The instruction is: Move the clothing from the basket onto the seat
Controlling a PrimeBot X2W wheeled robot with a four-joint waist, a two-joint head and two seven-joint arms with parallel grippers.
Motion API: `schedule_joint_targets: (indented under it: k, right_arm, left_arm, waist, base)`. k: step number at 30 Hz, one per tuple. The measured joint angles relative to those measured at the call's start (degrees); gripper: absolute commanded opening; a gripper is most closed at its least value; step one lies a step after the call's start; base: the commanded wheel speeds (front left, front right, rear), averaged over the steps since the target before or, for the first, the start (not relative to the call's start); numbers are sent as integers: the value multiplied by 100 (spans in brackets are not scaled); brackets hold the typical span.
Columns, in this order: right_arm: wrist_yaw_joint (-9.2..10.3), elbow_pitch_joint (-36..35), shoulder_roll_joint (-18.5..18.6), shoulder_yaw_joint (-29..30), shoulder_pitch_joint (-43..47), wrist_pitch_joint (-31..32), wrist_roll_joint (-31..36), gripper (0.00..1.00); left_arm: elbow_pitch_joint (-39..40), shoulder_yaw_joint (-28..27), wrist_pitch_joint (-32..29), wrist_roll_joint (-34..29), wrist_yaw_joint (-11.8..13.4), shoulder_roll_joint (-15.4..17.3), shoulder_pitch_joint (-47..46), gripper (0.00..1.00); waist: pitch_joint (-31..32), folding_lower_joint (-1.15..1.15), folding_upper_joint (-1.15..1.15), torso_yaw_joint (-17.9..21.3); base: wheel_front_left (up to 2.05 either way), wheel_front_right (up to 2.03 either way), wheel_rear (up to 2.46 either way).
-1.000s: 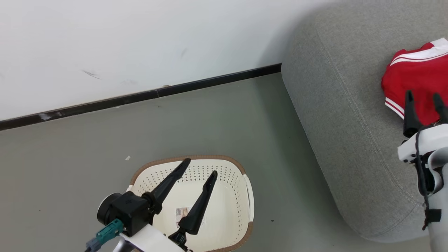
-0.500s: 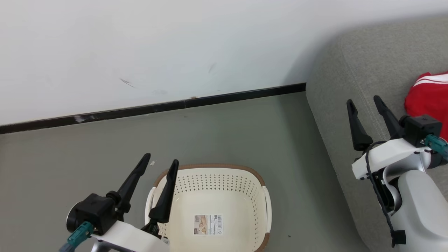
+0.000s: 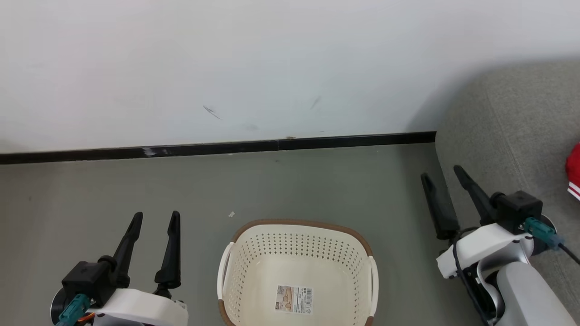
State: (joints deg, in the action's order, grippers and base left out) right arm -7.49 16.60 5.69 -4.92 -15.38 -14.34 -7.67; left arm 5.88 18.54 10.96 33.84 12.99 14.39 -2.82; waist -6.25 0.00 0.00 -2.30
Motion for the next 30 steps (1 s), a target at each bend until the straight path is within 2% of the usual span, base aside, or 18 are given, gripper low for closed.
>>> schedule_joint_targets:
  k: [7, 18, 30]
  right_arm:
    - [0, -176, 13, -77, 426, -1, 26, 100]
    - [0, -410, -38, 148, 1043, -1, 64, 100]
    - [0, -541, -149, 337, 1523, -1, 126, 100]
  left_arm:
    - [-342, -25, 55, 92, 45, -66, 35, 100]
    - [-923, 45, 177, 134, -185, -59, 87, 100]
    - [-1323, 146, 231, 133, -399, -105, 101, 100]
  waist:
    - [143, 0, 0, -278]
    - [407, 0, 0, -599]
    - [625, 0, 0, -712]
  base:
    - [0, 0, 0]
    - [0, 0, 0]
    - [0, 0, 0]
